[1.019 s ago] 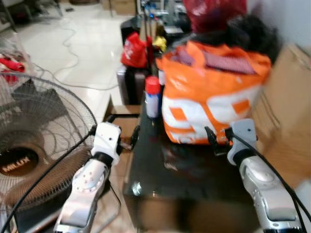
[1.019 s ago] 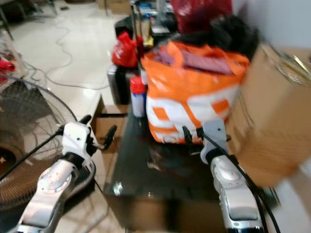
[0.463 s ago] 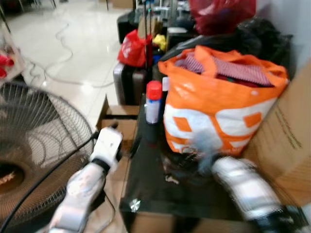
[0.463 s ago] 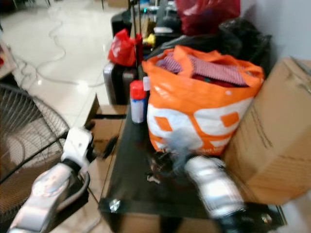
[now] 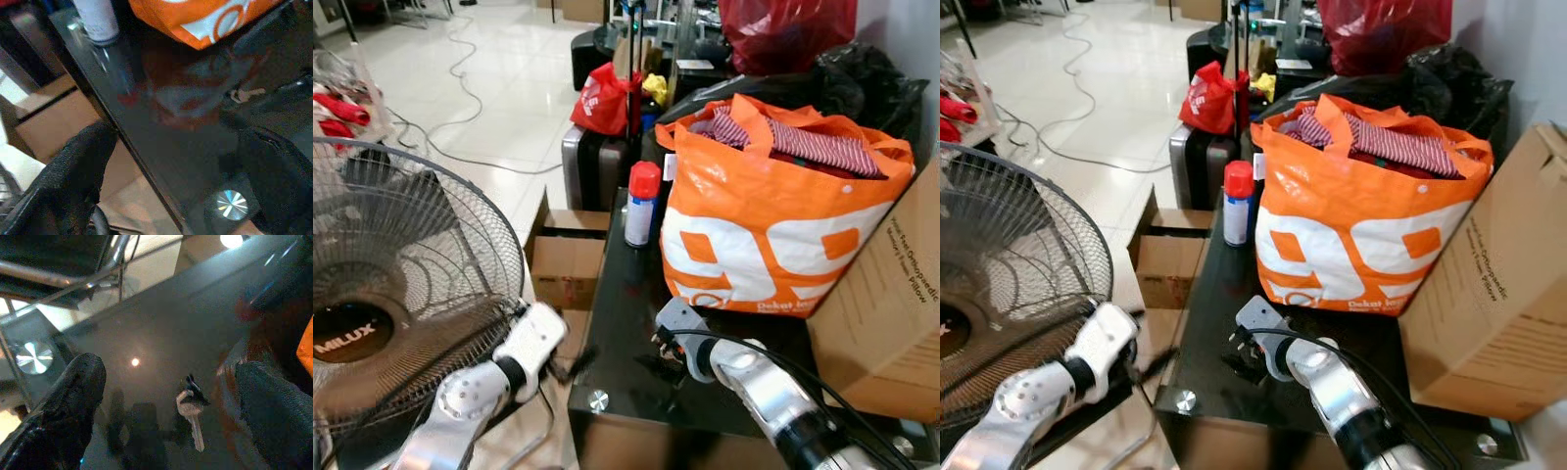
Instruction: Hang keys on a hook
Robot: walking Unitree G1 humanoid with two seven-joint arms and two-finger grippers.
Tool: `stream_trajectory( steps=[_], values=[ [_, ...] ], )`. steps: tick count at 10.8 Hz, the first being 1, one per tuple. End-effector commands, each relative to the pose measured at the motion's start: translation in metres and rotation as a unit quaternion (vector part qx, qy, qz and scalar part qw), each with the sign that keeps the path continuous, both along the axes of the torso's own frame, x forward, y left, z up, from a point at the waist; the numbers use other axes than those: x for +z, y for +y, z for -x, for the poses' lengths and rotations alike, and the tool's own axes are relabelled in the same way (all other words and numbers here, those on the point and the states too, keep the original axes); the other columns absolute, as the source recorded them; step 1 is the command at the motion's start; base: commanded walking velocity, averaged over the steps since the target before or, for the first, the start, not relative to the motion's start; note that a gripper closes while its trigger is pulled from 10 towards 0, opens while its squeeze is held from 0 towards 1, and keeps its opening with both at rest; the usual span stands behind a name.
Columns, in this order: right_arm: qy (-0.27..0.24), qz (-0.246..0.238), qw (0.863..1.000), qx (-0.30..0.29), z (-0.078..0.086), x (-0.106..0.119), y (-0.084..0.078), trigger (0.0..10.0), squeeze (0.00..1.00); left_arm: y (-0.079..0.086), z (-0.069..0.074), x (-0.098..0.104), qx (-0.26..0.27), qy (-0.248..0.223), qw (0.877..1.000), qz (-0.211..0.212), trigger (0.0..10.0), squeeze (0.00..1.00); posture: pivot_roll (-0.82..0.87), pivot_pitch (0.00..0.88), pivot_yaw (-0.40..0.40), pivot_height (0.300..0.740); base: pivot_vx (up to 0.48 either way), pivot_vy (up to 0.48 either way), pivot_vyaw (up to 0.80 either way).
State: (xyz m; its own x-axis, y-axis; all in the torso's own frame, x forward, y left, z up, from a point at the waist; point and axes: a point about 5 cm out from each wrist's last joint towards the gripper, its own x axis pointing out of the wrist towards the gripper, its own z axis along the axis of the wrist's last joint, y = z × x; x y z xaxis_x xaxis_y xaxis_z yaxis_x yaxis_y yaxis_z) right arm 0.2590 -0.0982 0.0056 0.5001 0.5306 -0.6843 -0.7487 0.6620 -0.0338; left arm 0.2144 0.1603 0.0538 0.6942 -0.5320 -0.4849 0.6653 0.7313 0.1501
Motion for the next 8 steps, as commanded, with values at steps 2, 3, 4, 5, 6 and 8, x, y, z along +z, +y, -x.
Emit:
stream_trajectory(
  steps=[2, 3, 4, 5, 6, 8],
  values=[
    [0.003, 0.06, 0.998, -0.024, -0.007, -0.012, -0.011, 10.0, 0.0, -0.003, 0.0, 0.004, -0.01, -0.004, 1.0, 0.001, 10.0, 0.8, 0.06, 0.0, -0.041, 0.74, 0.0, 0.0, 0.0],
    [0.017, 0.092, 0.995, -0.032, -0.005, -0.022, -0.018, 10.0, 0.0, -0.003, 0.003, 0.003, -0.012, 0.001, 1.0, 0.001, 10.0, 0.8, 0.06, 0.0, -0.047, 0.74, 0.0, 0.0, 0.0],
    [0.031, 0.088, 0.995, -0.046, -0.004, -0.026, -0.02, 7.8, 0.0, -0.002, 0.006, 0.0, -0.012, 0.006, 1.0, 0.001, 10.0, 0.8, 0.06, 0.0, -0.052, 0.74, 0.0, 0.0, 0.0],
    [0.033, 0.101, 0.993, -0.047, -0.003, -0.029, -0.021, 3.4, 0.0, -0.003, 0.008, 0.0, -0.012, 0.008, 1.0, 0.002, 10.0, 0.8, 0.07, 0.0, -0.057, 0.74, 0.0, 0.0, 0.0],
    [0.035, 0.112, 0.992, -0.048, -0.002, -0.033, -0.023, 0.0, 0.0, -0.003, 0.008, 0.0, -0.011, 0.007, 1.0, 0.002, 10.0, 0.8, 0.07, 0.0, -0.062, 0.74, 0.0, 0.0, 0.0],
    [0.03, 0.086, 0.994, -0.061, -0.006, -0.032, -0.016, 0.0, 0.0, -0.001, 0.009, 0.003, -0.01, 0.004, 1.0, 0.003, 10.0, 0.8, 0.07, 0.0, -0.064, 0.74, 0.0, 0.0, 0.0]
  ],
)
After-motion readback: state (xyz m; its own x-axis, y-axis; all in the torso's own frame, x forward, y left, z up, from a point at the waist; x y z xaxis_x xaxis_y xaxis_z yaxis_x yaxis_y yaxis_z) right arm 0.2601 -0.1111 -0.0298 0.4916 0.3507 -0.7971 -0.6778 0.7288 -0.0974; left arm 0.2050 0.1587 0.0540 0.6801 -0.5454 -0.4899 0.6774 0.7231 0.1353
